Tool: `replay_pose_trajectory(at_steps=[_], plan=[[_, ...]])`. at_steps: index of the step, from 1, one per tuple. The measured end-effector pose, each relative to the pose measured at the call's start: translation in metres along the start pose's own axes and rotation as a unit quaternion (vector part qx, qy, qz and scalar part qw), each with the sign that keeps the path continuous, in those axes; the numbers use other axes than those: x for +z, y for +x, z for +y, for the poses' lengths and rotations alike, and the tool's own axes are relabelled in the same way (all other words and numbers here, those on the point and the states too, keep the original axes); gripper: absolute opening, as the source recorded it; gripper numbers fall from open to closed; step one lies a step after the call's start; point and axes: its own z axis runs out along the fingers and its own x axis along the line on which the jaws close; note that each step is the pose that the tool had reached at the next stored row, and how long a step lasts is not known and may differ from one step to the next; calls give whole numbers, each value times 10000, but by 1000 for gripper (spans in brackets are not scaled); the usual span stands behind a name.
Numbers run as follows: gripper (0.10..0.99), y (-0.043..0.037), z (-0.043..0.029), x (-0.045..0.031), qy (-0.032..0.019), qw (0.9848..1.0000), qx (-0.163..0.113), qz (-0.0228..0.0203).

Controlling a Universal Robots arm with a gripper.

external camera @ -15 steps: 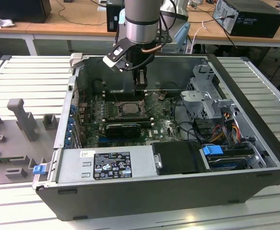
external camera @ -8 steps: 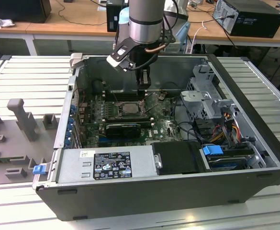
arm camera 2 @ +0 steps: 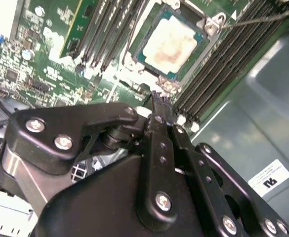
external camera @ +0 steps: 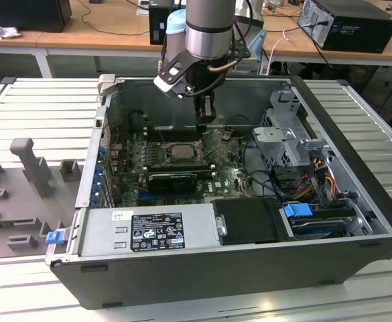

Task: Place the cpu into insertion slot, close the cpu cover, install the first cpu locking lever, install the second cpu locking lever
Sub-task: 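Close the cpu cover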

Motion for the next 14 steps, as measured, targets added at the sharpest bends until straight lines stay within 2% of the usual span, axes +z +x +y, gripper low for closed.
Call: replay_pose_trajectory(at_steps=[2,4,7,14], plan=[[106,0,14,-15,0,10000,0,1],[106,0,64,-16,0,10000,-2,0],[106,-3,272,-9,1,10000,-10,1],[106,-4,379,-6,1,10000,-14,1]])
